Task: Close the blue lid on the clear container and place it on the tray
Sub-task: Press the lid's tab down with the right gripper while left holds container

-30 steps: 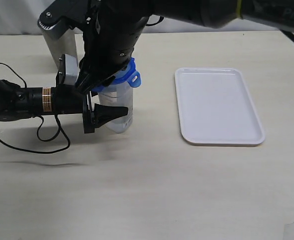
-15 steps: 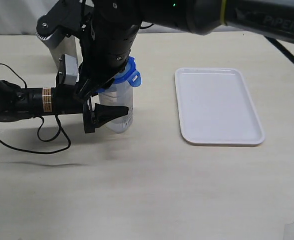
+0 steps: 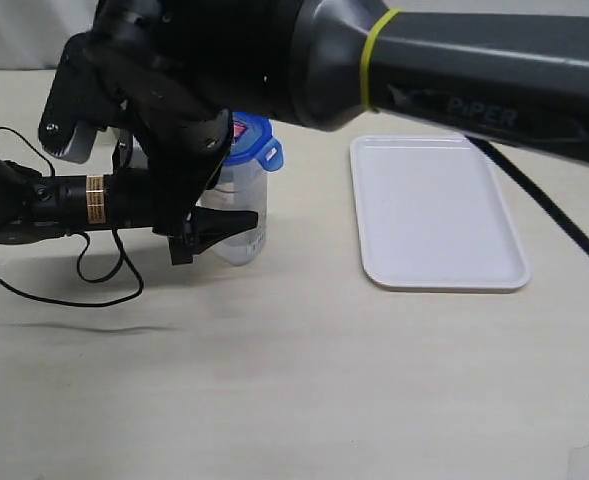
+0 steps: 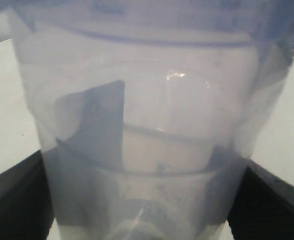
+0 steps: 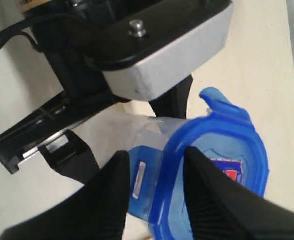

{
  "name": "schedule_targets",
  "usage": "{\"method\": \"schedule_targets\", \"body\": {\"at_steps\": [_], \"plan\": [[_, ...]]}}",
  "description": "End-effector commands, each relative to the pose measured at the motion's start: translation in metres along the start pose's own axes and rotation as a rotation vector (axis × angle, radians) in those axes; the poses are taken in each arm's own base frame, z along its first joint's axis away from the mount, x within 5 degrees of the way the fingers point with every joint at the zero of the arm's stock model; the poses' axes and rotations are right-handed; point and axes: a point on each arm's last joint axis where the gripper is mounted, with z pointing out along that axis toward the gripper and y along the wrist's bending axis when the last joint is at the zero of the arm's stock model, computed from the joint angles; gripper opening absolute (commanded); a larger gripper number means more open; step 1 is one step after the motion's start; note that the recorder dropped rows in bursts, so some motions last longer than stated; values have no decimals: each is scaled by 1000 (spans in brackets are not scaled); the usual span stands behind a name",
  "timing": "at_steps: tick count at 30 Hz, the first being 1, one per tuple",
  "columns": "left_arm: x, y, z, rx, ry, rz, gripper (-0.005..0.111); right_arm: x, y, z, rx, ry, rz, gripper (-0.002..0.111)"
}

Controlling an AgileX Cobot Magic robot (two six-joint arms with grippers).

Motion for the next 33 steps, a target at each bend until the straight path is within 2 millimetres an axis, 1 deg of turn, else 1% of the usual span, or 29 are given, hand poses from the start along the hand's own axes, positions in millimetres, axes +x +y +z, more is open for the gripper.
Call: {"method": "schedule_targets", "body": {"at_steps": [1, 3, 7, 9, 13, 19, 25, 28, 30, 31, 33], "plan": [[9, -2, -1, -3, 68, -18, 0, 13, 20, 35, -7, 202, -74, 32], [9, -2, -1, -3, 68, -18, 0, 10, 22, 33, 47, 205, -104, 32], [9, -2, -1, -3, 68, -18, 0, 11, 24, 33, 39, 225, -96, 32], [9, -2, -1, -3, 68, -18, 0, 12, 27, 35, 9, 234, -97, 32], [9, -2, -1, -1, 68, -18, 0, 15, 31, 39, -125, 215, -75, 32], [9, -2, -1, -1, 68, -18, 0, 23, 21, 45, -165, 225, -19, 32], [9, -2, -1, -1, 68, -18, 0, 35, 11, 54, -336, 193, 54, 32], [9, -2, -1, -1, 68, -18, 0, 37, 6, 57, -333, 182, 69, 32], [9, -2, -1, -1, 68, -18, 0, 37, 4, 57, -306, 188, 49, 33], [9, -2, -1, -1, 68, -18, 0, 37, 5, 56, -297, 192, 35, 35], [9, -2, -1, -1, 68, -18, 0, 38, 5, 56, -303, 201, 22, 42]]}}
